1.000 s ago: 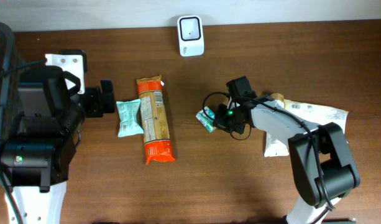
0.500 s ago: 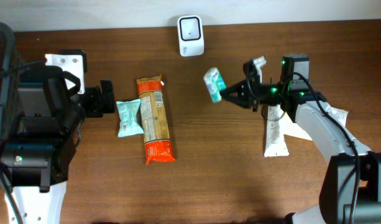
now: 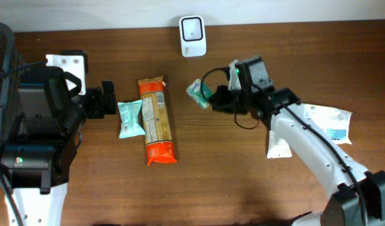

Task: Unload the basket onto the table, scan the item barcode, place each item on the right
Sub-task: 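Raise the green box to the scanner with the right gripper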

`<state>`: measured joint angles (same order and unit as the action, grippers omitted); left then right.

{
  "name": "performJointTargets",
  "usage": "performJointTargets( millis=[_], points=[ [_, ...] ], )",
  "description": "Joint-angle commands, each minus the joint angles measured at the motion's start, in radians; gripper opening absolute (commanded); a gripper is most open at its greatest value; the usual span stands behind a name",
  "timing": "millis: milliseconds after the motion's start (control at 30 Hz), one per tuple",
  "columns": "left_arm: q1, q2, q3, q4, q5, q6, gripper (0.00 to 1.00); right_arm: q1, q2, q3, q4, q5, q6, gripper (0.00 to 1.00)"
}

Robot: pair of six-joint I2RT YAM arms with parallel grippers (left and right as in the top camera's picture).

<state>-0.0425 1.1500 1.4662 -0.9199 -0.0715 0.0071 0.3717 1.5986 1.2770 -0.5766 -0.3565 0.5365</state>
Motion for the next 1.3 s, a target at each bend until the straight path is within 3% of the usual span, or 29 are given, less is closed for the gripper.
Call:
performJointTargets(
  millis=[0,67,200,267,433,533,1100,1200,1267],
  points=[
    [0.002,-0.006,0.005,0.004,-0.007,0.013,0.99,0.024,0.06,0.324,-0.129,0.316,-0.227,0.04],
    [0.002,-0.006,0.005,0.004,-0.007,0.012,0.99,0.063,0.125,0.429,-0.06,0.513,-0.309,0.04],
    [0.002,-0.006,0.005,0.004,-0.007,0.012,0.99,0.145,0.323,0.431,0.339,0.909,-0.585,0.04],
    [0.002,-0.006,0.005,0.004,-0.007,0.012,0.99,0.15,0.428,0.451,0.476,0.946,-0.661,0.04],
    [0.002,-0.006,0.005,0.004,-0.007,0.013,0.99,0.15,0.816,0.789,0.536,0.998,-0.795,0.04],
    [0.002,-0.006,0.005,0.004,-0.007,0.012,0.99,0.14,0.878,0.789,0.65,0.997,-0.795,0.04],
    [0.002,-0.006,0.005,0.004,-0.007,0.012,0.99,0.095,0.939,0.79,0.745,0.906,-0.795,0.04],
    [0.002,-0.006,0.005,0.004,-0.007,0.012,0.99,0.112,0.834,0.79,0.611,0.849,-0.769,0.04],
    [0.002,-0.006,0.005,0.004,-0.007,0.012,0.99,0.112,0.7,0.79,0.398,0.718,-0.59,0.04]
  ],
)
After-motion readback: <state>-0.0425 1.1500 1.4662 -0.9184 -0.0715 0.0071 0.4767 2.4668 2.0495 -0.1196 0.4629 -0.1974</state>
